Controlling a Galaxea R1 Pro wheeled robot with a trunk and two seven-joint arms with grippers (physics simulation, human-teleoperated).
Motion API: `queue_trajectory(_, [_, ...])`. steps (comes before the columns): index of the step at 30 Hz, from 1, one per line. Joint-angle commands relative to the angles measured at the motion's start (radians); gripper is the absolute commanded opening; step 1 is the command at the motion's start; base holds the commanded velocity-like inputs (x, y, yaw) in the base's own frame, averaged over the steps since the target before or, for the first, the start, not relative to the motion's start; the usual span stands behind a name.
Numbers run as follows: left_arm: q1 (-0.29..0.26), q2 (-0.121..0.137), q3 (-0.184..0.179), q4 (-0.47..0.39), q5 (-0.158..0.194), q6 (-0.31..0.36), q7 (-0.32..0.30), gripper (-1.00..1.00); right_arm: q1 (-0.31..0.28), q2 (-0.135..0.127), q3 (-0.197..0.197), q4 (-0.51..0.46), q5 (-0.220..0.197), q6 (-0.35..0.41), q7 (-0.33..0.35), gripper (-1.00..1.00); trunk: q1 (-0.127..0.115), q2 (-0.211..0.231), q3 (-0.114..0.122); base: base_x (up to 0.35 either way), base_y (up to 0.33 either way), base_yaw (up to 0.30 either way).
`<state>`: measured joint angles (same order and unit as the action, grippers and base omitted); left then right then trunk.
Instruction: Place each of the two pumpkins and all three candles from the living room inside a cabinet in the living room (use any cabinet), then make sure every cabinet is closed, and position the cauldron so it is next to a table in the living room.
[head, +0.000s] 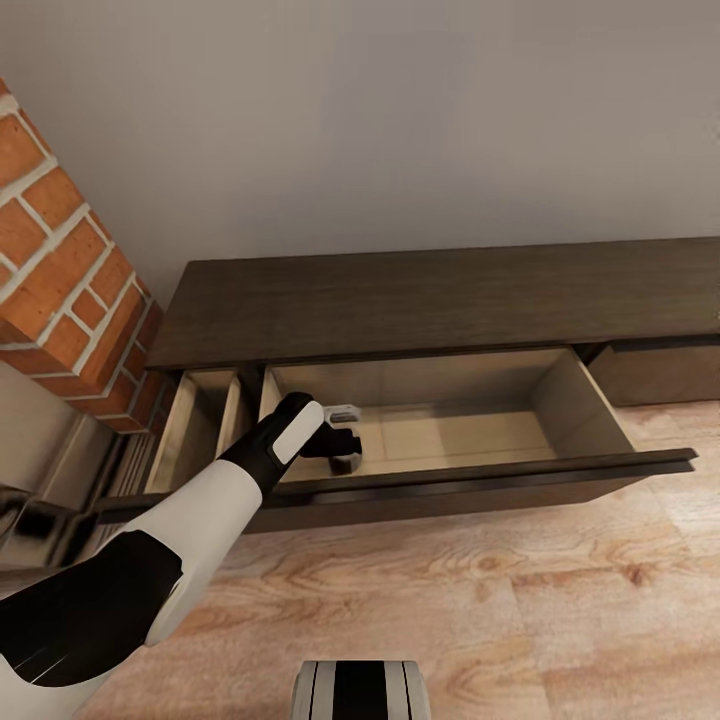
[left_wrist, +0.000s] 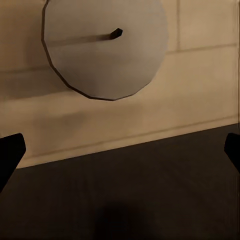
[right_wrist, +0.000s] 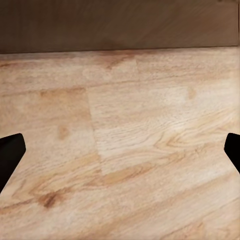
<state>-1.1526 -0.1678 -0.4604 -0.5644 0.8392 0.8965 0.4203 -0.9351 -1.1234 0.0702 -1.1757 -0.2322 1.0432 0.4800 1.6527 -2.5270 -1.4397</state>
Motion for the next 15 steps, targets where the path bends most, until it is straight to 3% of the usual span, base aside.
queue_trajectory(1, [-0.001,0.001,-0.004,-0.001,0.010,0.001,0.009,1.00,-0.002,-0.001,0.003,0.000,-0.001,0.004,0.002,1.00,-0.001,0.000,0.003,0.000,0.000,0.000])
queue_trajectory(7, [-0.004,0.001,-0.004,-0.002,0.012,0.029,0.008,1.00,-0.002,-0.001,0.004,0.001,-0.001,0.004,0.002,1.00,-0.003,0.001,0.026,0.000,0.000,0.000])
queue_trajectory(8, [-0.004,0.002,-0.004,-0.002,0.016,0.071,-0.007,1.00,-0.002,-0.001,0.005,0.002,0.000,0.004,0.002,1.00,-0.004,0.002,0.030,0.000,0.000,0.000])
queue_trajectory(15, [-0.004,0.002,-0.004,-0.001,0.024,0.102,-0.038,1.00,-0.002,-0.001,0.005,0.002,0.001,0.004,0.002,1.00,-0.007,0.003,0.057,0.000,0.000,0.000])
